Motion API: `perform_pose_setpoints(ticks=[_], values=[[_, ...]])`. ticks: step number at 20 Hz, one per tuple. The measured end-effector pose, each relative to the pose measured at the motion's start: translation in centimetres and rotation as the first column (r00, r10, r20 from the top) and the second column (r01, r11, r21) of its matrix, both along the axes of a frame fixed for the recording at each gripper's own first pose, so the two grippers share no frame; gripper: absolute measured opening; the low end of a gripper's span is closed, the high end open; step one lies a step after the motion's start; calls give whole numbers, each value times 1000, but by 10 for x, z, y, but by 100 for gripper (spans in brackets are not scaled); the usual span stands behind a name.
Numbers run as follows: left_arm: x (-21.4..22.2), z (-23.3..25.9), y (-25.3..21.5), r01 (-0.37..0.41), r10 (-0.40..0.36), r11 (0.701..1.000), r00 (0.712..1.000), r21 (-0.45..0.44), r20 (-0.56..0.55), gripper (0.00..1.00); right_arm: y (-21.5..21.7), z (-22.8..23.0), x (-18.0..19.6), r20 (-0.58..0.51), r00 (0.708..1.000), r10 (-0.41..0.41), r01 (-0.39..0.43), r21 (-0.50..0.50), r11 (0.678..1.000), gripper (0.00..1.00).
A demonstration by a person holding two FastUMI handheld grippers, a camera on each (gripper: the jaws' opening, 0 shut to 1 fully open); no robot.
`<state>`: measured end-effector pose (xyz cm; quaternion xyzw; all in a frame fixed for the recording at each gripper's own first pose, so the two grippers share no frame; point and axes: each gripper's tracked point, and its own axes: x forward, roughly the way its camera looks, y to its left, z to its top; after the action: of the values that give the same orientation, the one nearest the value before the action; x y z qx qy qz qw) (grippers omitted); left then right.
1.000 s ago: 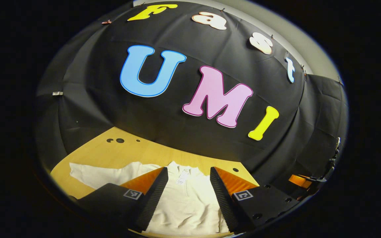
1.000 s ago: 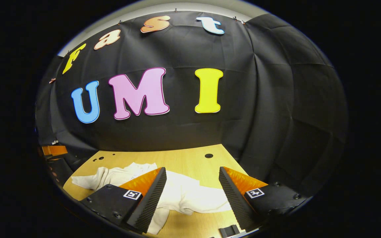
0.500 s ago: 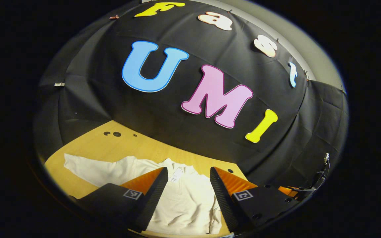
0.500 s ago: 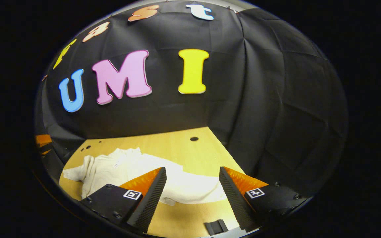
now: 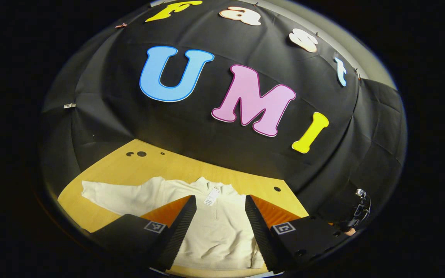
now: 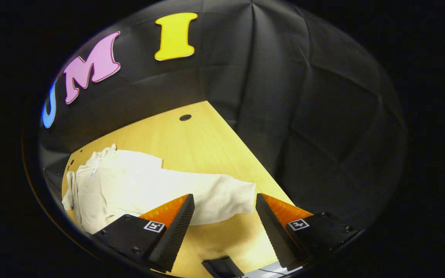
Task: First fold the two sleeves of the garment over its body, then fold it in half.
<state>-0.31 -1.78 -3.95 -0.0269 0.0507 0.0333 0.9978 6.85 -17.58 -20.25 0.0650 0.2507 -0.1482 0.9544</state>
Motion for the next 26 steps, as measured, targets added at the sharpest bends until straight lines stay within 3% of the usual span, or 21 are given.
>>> perform_pose_setpoints(ticks=[9, 12, 13, 14, 15, 16, 17, 18, 20, 21, 24, 26], values=[[-3, -10, -19, -24, 25, 999, 999, 47, -23, 85, -25, -54, 29, -90, 996, -10, 13, 35, 999, 99], [-4, -15, -22, -43, 45, 998, 999, 55, -28, 85, -27, -76, 32, -167, 986, -3, 8, 30, 1000, 97], [-5, -15, -23, -49, 51, 997, 998, 60, -27, 85, -29, -72, 40, -143, 990, 2, -2, -3, 1000, 96], [-6, -14, -23, -57, 58, 996, 998, 65, -24, 85, -27, -75, 36, -157, 988, 5, -7, -11, 1000, 88], [-7, -13, -24, -64, 65, 996, 998, 69, -23, 85, -26, -72, 38, -131, 991, 5, -7, -11, 1000, 95], [-9, -15, -25, -69, 71, 995, 997, 74, -22, 85, -25, -73, 38, -129, 992, 11, -13, -16, 1000, 92], [-11, -15, -25, -71, 73, 994, 997, 77, -23, 85, -23, -72, 41, -116, 993, 36, -39, -21, 999, 84], [-12, -15, -26, -71, 73, 994, 997, 80, -21, 84, -18, -74, 42, -105, 992, 63, -66, -26, 997, 85], [-14, -14, -24, -67, 69, 995, 997, 79, -20, 85, -11, -72, 43, -102, 991, 85, -87, -19, 996, 39], [-16, -15, -22, -64, 66, 995, 998, 72, -22, 85, -10, -71, 45, -111, 990, 90, -91, -11, 996, 25], [-22, -14, -13, -54, 56, 996, 998, 67, -27, 84, -9, -71, 40, -121, 989, 86, -82, 30, 996, 14], [-26, -11, -5, -33, 35, 997, 999, 75, -27, 85, -9, -64, 33, -105, 991, 80, -82, -14, 997, 14]])
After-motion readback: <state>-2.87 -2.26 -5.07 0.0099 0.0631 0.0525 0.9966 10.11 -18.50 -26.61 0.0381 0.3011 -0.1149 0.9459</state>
